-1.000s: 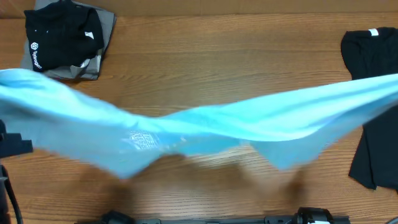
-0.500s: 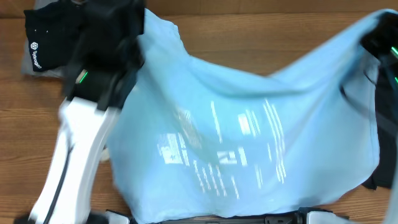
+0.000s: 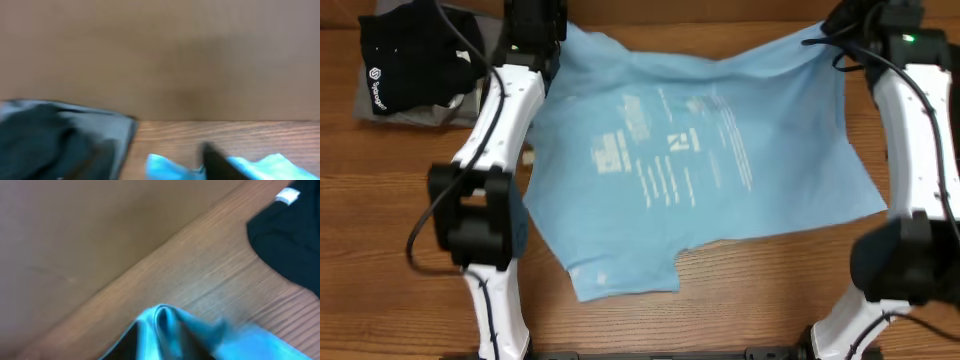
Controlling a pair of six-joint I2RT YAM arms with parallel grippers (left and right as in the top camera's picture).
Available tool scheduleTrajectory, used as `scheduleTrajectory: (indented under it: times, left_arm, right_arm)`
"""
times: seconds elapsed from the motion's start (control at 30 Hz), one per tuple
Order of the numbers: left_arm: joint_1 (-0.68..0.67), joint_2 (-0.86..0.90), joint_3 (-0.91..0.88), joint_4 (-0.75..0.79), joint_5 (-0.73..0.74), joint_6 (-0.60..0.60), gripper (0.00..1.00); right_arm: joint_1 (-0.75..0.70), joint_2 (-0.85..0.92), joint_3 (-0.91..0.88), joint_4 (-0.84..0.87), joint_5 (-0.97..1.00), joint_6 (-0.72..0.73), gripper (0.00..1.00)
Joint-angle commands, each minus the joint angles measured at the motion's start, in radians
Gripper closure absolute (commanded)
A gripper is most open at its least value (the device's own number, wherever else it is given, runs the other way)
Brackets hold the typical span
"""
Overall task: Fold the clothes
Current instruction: 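Lay the T-shirt flat on the table with both grippers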
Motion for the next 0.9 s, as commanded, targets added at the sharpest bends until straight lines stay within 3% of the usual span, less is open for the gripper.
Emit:
scheduleTrajectory:
  times: [0.0,0.03,0.23,0.37,0.57,0.7,0.87]
  left_arm:
    - [-0.001,0.088,0.002,0.058,0.071,-0.009,0.00]
    - [-0.001,0.102,0.002,0.063,0.070,-0.008,0.00]
    - [-0.016,0.053,0.004,0.007,0.064,-0.009,0.00]
    - [-0.032,-0.073,0.004,-0.153,0.080,-0.028,0.00]
    - [-0.048,-0.229,0.004,-0.479,0.276,-0.027,0.00]
    - [-0.049,-0.244,0.002,-0.575,0.406,-0.027,0.00]
    - [-0.049,-0.195,-0.006,-0.649,0.439,-0.068,0.00]
  right_arm:
    - [0.002,0.051,0.008,0.014,-0.008,0.000,0.10]
    - [0.002,0.063,0.008,0.012,-0.014,0.000,0.00]
    - [-0.003,0.055,0.017,-0.039,-0.016,-0.031,0.00]
    - [-0.004,0.014,0.028,-0.094,-0.029,-0.039,0.00]
    - [-0.004,-0.005,0.027,-0.207,-0.085,-0.061,0.00]
    - [-0.004,-0.002,0.024,-0.228,-0.091,-0.061,0.00]
    - [-0.004,0.025,-0.013,-0.159,-0.098,-0.061,0.23]
